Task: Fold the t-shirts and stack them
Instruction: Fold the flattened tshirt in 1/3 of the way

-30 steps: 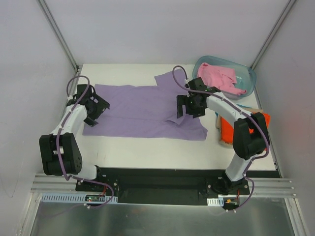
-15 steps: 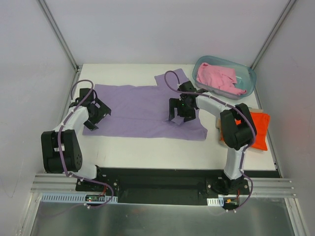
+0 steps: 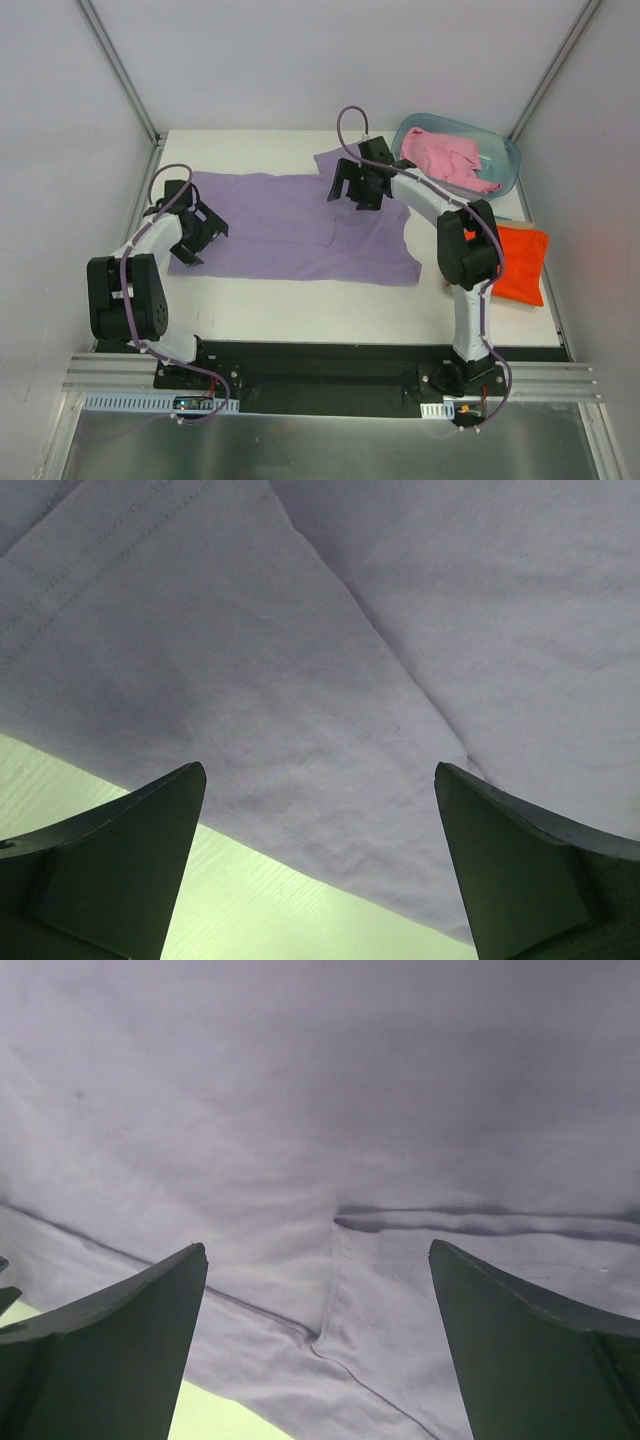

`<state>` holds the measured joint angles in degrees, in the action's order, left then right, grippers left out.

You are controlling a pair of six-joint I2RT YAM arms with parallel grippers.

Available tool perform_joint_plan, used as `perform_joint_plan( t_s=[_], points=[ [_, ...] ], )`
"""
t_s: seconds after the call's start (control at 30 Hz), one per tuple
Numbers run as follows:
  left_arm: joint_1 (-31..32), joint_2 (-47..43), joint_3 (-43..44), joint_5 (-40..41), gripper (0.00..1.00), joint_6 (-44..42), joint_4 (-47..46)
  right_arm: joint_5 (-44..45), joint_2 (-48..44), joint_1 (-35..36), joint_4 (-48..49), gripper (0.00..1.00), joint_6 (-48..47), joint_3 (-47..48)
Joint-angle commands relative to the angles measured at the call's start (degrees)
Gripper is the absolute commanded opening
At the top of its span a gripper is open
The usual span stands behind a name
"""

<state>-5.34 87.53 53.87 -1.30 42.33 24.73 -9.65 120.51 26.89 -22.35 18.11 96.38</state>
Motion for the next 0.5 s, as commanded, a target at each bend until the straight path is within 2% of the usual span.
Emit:
perform_joint_plan(
  t_s=[0.0,0.17,0.33,0.47],
  points=[
    [-0.3,-3.1,0.6,0.0,0.99,-1.4,-0.1,2.3,-5.4,-0.6,-1.0,0.97,0.5,-0.3],
    [-0.2,-2.7,1.1,-2.7,0.99,-1.4,-0.5,3.2,-14.9,-0.4,-1.9,0.97,-2.2,-12.2],
    [0.0,0.8,3.2,-8.9,0.99,-0.8,-2.0,4.0,-24.0,0.8,-1.0,0.97,-0.7,-27.5],
    [0.3,4.1,5.4,-11.2,0.99,-0.8,-2.8,3.4,-28.6,1.8,-2.7,0.97,-0.4,-32.6]
  ],
)
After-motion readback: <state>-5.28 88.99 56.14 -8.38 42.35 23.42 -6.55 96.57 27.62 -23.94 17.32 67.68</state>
